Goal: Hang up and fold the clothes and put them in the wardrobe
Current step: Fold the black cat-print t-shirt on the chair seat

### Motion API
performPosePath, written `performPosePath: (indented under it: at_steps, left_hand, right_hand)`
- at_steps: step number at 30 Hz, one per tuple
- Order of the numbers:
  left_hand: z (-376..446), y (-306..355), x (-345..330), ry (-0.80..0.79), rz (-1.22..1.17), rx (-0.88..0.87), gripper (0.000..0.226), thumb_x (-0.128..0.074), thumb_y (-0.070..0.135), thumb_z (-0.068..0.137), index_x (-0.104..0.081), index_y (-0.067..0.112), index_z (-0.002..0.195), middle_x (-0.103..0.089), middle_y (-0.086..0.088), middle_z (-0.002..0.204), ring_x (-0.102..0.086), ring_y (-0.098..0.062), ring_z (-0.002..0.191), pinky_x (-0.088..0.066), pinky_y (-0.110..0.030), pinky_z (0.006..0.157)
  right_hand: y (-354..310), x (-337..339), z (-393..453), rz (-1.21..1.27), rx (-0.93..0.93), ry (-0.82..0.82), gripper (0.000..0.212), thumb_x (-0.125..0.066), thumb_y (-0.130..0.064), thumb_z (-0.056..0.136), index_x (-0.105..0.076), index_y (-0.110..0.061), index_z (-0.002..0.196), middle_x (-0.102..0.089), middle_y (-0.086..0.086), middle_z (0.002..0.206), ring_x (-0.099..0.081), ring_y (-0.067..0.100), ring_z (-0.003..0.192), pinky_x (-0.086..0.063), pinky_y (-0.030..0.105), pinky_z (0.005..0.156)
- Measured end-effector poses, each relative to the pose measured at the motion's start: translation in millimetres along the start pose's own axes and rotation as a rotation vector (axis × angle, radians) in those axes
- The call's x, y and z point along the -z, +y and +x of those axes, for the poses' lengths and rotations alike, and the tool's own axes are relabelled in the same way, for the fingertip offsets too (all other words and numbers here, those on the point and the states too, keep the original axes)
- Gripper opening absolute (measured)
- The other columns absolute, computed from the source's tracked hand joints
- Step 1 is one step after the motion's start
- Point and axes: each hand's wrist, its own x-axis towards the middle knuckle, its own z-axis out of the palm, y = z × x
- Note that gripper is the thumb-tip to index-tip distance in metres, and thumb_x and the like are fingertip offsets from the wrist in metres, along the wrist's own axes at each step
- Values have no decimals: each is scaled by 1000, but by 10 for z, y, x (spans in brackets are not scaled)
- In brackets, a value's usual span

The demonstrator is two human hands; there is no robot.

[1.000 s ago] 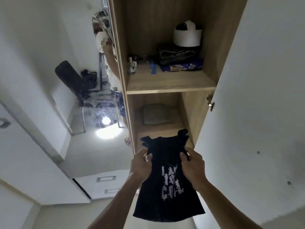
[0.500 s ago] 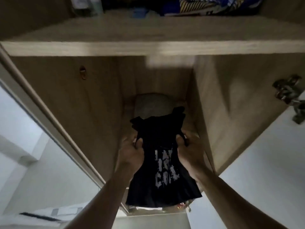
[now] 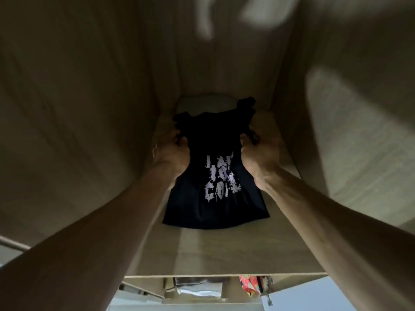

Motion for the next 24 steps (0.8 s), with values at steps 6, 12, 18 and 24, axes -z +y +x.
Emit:
performPosePath:
  at_steps: [6, 12, 18, 24]
  left_hand:
    - [98, -141, -57, -36, 34, 91, 31, -51, 24, 102, -61, 15, 130, -60, -9, 133, -57, -29, 119, -47, -33, 100]
    - [29, -549, -16, -153, -17, 362, 72, -58, 67, 87, -64, 6, 123, -66, -9, 123, -64, -28, 107, -53, -36, 95]
    - [-451, -699, -9, -116, 536, 194, 52, -40, 58, 99, -61, 11, 104, -65, -12, 102, -63, -33, 95, -49, -36, 75]
    - [-639, -740, 76, -93, 640, 121, 43, -37, 46, 103, -57, 9, 112, -62, -20, 117, -59, -40, 108, -42, -38, 75]
  right_hand:
    - [267, -43, 163, -31, -55, -77, 17, -55, -19, 102, -64, -15, 115, -70, -1, 107, -66, 13, 92, -58, 26, 85]
    - [429, 67, 11, -142, -118, -118, 35, -61, -34, 98, -60, -16, 128, -71, 2, 108, -67, 19, 94, -58, 39, 88]
    - [536, 326, -536, -579, -106, -219, 47, -41, -56, 101, -38, -22, 134, -61, -2, 82, -60, 21, 71, -48, 34, 62]
    - [618, 440, -828, -581, -19, -132, 33, -47, -41, 103, -38, -21, 128, -48, -4, 69, -63, 35, 81, -40, 33, 63]
